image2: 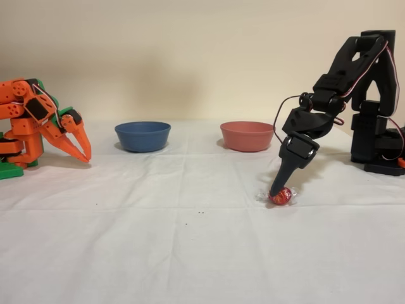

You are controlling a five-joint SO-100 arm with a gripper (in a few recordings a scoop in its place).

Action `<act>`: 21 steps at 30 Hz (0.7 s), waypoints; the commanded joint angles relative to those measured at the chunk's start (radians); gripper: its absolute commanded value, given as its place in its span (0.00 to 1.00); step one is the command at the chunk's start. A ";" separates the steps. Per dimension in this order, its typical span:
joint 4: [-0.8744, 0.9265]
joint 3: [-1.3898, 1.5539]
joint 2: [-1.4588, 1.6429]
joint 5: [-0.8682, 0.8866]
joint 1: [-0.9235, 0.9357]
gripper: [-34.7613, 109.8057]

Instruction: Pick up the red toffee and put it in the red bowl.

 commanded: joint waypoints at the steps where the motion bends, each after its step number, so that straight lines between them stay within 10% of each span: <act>1: 0.026 -0.015 0.044 -0.003 -0.009 0.43; 21: 0.055 0.044 0.127 0.008 -0.018 0.40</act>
